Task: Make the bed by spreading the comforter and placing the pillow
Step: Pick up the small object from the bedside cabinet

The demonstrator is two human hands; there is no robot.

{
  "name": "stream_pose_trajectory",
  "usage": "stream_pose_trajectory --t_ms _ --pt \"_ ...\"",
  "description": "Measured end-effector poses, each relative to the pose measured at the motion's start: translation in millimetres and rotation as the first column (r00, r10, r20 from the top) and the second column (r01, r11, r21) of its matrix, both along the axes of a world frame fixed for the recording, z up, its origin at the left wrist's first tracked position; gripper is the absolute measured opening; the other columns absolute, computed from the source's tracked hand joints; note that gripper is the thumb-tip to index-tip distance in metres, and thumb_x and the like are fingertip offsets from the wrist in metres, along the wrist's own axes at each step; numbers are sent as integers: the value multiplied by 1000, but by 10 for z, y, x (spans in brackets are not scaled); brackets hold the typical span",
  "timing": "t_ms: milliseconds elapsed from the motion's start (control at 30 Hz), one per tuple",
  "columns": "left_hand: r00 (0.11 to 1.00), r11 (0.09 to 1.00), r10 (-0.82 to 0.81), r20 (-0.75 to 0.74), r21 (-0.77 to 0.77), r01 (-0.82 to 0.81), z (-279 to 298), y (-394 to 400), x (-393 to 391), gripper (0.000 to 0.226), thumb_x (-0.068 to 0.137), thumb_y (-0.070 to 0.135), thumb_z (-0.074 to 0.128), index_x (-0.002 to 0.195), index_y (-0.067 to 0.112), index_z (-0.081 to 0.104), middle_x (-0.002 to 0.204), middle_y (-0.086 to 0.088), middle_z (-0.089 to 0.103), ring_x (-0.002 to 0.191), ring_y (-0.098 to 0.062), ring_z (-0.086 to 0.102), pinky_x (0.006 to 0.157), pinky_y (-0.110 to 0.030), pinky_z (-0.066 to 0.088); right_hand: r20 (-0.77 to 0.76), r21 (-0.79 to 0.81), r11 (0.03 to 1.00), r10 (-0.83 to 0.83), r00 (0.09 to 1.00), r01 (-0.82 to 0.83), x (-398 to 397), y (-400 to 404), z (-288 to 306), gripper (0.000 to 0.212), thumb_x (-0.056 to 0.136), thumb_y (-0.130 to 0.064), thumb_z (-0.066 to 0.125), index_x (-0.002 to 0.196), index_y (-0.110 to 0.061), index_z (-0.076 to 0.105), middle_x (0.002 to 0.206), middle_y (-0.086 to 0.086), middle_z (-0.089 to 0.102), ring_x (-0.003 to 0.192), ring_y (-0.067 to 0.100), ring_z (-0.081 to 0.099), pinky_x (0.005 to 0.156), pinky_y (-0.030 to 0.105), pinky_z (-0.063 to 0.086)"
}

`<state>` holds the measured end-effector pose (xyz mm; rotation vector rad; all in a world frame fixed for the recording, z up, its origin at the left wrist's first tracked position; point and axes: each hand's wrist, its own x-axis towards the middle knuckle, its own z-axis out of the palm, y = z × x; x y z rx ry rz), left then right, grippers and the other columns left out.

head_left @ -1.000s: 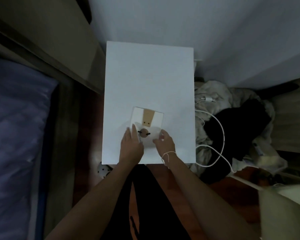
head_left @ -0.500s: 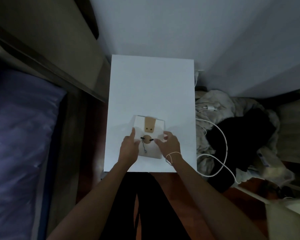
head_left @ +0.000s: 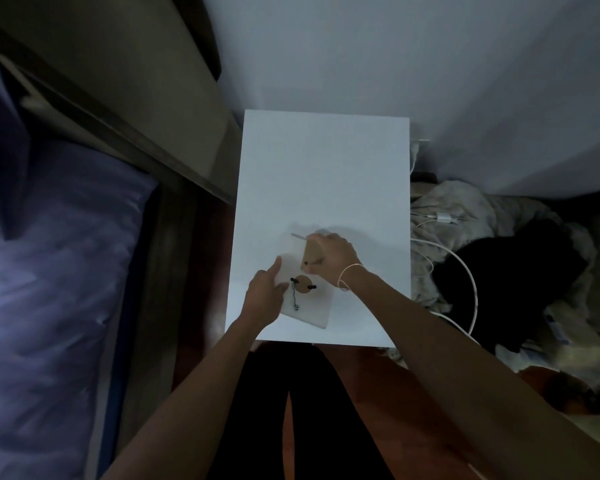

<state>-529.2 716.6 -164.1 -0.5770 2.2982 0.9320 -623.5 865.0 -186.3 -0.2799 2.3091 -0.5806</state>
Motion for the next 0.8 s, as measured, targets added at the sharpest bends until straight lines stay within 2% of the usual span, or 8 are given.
stream_pose_trajectory --t_ms 133,267,400,467,567,667,733,800 --pt "999 1000 -28 44 0 28 65 20 -50 57 98 23 45 149 16 20 124 -19 50 110 -29 51 80 -24 36 -6 -17 1000 -14 1000 14 2 -42 57 83 75 -27 76 144 -28 30 134 15 37 122 34 43 108 41 36" --pt "996 999 7 93 35 -10 143 22 -141 58 96 23 49 148 13 25 137 -16 48 121 -30 49 95 -32 41 111 -119 984 -116 987 129 -18 35 51 89 75 -24 77 147 -30 25 137 9 34 119 29 49 103 37 43" --pt "974 962 196 117 169 -214 216 -30 -283 60 86 23 61 141 11 39 135 -15 52 118 -30 52 97 -36 46 124 -251 894 -349 929 370 -82 238 94 59 91 -19 59 145 -24 34 130 7 51 115 22 54 96 27 43" --pt "936 908 315 154 237 -345 244 -44 -372 58 80 21 63 134 8 48 128 -17 55 113 -31 55 93 -37 49 90 -276 848 -445 891 452 -43 416 87 52 92 3 42 139 -20 43 127 7 56 114 24 56 88 19 43" --pt "878 819 432 207 319 -477 310 -7 -532 15 86 1 51 97 5 59 98 -12 57 96 -27 55 66 -29 55 132 -259 858 -424 896 444 85 665 51 66 76 20 37 129 -16 56 132 7 56 120 26 54 94 24 45" --pt "819 741 506 272 348 -574 392 4 -710 19 89 -2 48 77 13 51 83 -3 54 77 -16 57 50 -17 55 198 -234 894 -340 919 381 167 739 27 61 76 12 54 124 -26 60 133 2 56 118 21 54 92 26 46" --pt "752 640 584 305 396 -658 407 0 -793 18 90 1 49 75 12 50 93 -10 55 74 -15 58 56 -19 57 204 -282 869 -359 911 406 166 685 69 43 80 -6 68 118 -27 64 124 2 62 111 19 58 93 30 48" --pt "651 481 678 341 464 -744 426 -4 -859 17 94 13 49 79 7 51 97 -15 54 76 -20 59 63 -26 60 133 -305 854 -399 907 421 110 618 113 28 86 -19 67 114 -18 66 111 4 68 99 17 62 83 29 48"
